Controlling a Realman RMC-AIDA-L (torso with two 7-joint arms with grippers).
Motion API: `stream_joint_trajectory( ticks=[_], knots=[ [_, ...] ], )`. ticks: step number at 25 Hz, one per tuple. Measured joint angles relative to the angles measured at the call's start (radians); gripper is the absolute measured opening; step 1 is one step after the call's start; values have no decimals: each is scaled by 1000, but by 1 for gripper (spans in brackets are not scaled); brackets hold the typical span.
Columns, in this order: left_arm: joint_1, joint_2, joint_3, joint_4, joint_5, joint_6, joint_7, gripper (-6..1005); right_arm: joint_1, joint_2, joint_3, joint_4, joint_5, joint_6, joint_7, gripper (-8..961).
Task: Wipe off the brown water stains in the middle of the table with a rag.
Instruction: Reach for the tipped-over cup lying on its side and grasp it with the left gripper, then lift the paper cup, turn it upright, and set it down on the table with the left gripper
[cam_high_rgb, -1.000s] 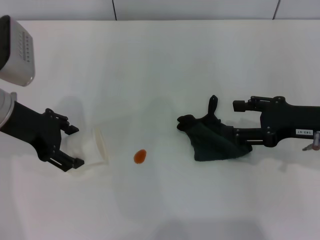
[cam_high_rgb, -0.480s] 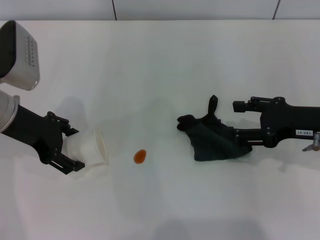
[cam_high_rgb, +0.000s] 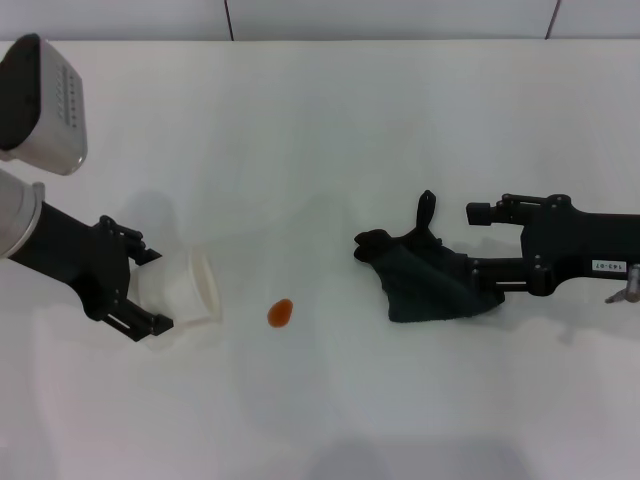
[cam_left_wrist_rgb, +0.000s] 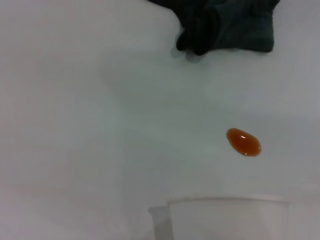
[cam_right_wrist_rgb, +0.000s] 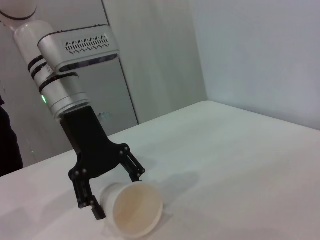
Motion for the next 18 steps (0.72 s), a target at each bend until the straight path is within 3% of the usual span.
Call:
stream_joint_trajectory(
  ticks=[18],
  knots=[
    [-13,1,2,-2,1,-3,2,847,1,0,3,0,-1,0,0,789]
  ],
)
